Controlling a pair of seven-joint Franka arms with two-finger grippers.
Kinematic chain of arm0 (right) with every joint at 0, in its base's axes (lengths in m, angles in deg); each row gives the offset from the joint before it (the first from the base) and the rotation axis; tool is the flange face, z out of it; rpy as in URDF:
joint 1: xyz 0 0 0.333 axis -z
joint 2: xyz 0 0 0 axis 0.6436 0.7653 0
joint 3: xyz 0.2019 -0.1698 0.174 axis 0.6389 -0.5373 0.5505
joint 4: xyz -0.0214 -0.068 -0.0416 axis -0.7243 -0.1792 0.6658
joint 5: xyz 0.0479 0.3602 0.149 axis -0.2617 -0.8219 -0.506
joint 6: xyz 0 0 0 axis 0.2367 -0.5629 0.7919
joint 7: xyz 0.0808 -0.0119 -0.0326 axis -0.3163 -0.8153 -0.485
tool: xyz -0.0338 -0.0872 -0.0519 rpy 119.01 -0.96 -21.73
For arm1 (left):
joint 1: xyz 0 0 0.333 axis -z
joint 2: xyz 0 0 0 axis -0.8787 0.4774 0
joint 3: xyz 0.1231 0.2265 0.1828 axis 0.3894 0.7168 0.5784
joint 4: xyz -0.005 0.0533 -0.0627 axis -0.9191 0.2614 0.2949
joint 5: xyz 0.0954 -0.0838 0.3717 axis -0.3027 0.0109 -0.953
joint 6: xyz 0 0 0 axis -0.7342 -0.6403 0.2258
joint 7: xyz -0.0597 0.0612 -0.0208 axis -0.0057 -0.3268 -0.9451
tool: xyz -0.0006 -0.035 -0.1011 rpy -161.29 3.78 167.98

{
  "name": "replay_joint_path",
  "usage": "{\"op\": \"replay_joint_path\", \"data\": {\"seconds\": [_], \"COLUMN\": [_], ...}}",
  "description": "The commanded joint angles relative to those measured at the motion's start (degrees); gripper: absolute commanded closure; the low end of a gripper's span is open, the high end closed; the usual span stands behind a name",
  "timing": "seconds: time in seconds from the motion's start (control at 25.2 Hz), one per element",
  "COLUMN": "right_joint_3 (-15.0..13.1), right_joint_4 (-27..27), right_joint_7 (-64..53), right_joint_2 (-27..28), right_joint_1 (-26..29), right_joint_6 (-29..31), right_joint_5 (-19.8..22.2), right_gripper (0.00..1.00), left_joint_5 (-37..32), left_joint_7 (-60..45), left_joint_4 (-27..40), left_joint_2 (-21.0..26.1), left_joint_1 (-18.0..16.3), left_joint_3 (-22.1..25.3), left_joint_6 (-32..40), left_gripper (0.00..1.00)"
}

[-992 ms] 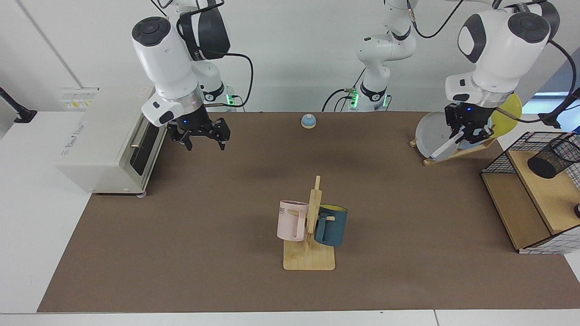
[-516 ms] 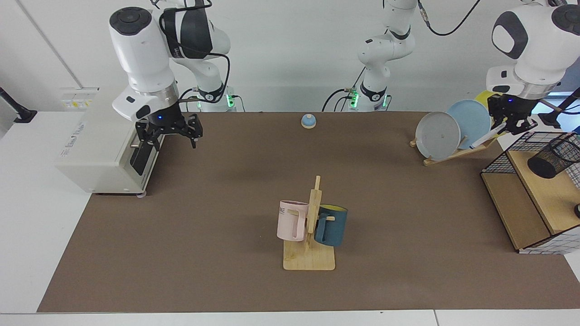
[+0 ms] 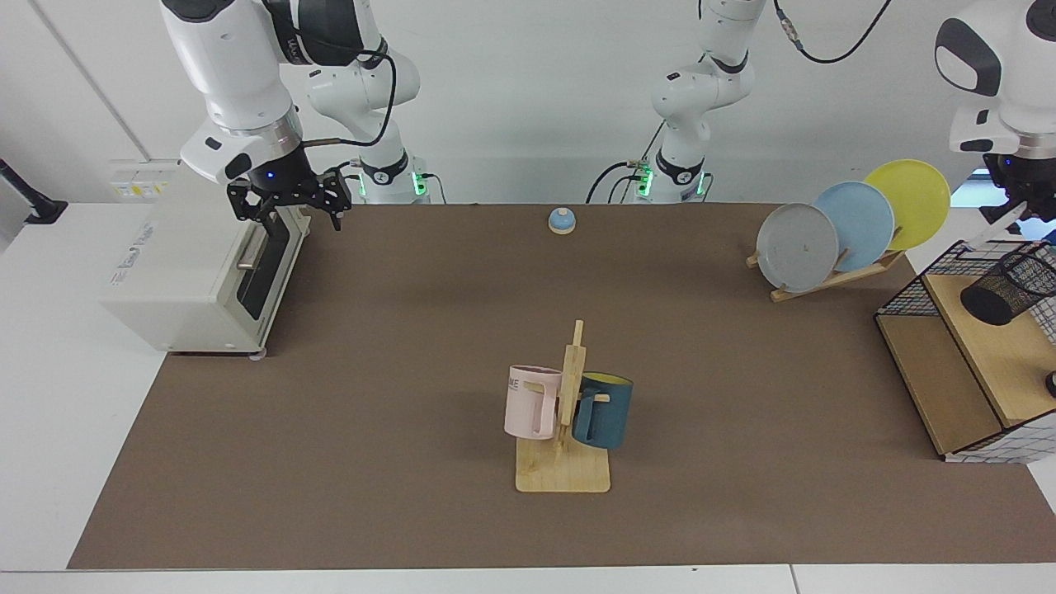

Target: Put markers into pen holder

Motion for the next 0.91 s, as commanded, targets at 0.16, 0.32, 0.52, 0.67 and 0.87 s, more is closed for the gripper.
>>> {"op": "replay_joint_path", "data": {"seconds": [0.16, 0.32, 0.52, 0.67, 0.87], "right_joint_3": [0.2, 0.1, 0.1, 0.1, 0.1], "right_joint_4": [-1.2, -1.2, -1.2, -1.2, -1.3], "right_joint_7": [-0.1, -0.1, 0.0, -0.1, 0.0], "right_joint_2": [-1.0, -0.9, -0.9, -0.9, -0.9], "right_joint_1": [0.7, 0.9, 0.9, 0.8, 0.9], "right_joint_6": [0.5, 0.5, 0.5, 0.5, 0.5], "right_joint_5": [-1.4, -1.4, -1.4, -1.4, -1.4], "right_gripper": [0.0, 0.0, 0.0, 0.0, 0.0], "left_joint_5": [-4.6, -5.9, -8.0, -10.3, -15.3], "left_joint_7": [4.7, 4.7, 3.8, 2.0, -6.7], "left_joint_4": [-2.1, -1.2, 1.7, 3.8, 7.8], "left_joint_2": [2.4, 2.7, 3.9, 3.6, 3.1], "left_joint_1": [-5.1, -5.6, -5.8, -5.1, -4.8], "left_joint_3": [-0.7, -0.7, -0.7, -0.8, -0.9], "left_joint_6": [-7.7, -10.5, -11.1, -11.7, -12.4], "left_gripper": [1.0, 1.0, 1.0, 1.0, 1.0]}}
